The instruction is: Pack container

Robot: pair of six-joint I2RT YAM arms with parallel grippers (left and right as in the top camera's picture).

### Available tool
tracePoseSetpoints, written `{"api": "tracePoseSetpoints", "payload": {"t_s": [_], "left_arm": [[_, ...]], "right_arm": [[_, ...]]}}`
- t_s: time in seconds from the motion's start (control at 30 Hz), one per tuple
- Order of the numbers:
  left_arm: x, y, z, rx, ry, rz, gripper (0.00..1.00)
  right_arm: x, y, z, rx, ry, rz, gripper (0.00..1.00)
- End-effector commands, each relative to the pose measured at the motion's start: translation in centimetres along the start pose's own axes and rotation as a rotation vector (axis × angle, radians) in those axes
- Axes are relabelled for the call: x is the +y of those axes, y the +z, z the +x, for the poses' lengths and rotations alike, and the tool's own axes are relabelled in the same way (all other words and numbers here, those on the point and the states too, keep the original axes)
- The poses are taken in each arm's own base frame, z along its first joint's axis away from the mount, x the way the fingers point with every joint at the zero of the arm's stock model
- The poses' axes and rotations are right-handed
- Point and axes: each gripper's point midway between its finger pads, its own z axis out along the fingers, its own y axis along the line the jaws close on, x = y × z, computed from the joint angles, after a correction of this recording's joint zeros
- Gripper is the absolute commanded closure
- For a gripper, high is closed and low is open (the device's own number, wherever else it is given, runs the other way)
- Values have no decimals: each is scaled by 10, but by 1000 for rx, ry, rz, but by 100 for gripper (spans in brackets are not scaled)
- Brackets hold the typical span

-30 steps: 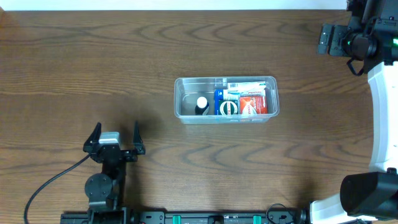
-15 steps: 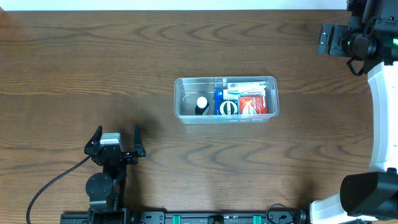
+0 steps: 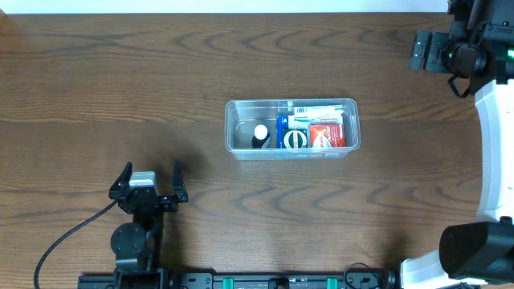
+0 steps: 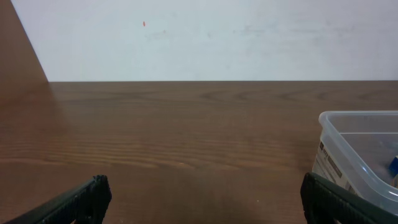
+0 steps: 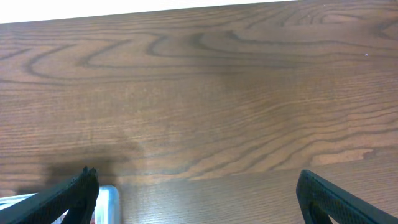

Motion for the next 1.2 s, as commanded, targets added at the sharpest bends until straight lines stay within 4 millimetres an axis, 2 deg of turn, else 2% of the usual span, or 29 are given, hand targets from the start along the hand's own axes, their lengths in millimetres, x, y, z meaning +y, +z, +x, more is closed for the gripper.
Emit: {"api": "tracePoseSetpoints", "payload": {"t_s": [0.0, 0.23, 0.33, 0.43, 0.67, 0.73, 0.83, 0.97, 1.17], "left_arm": [[0, 0, 15, 49, 4, 0, 2], [0, 0, 15, 49, 4, 0, 2], [0, 0, 15, 49, 4, 0, 2], [0, 0, 15, 49, 4, 0, 2], [0, 0, 15, 49, 4, 0, 2], [0, 0, 15, 49, 4, 0, 2], [0, 0, 15, 49, 4, 0, 2], [0, 0, 15, 49, 4, 0, 2], [0, 0, 15, 49, 4, 0, 2]], "right_arm": [[-3, -1, -1, -3, 17, 9, 1], [1, 0, 0, -1, 11, 4, 1], [8, -11, -3, -21, -1, -7, 1], [23, -34, -7, -67, -26, -33, 1], [70, -109, -14, -222, -109, -134, 1], [84, -130, -9, -260, -143, -169, 1], [91, -153, 6, -304, -230, -176, 1], [86, -161, 32, -349, -247, -186, 1], [88, -171, 48, -642, -224, -252, 1]]}}
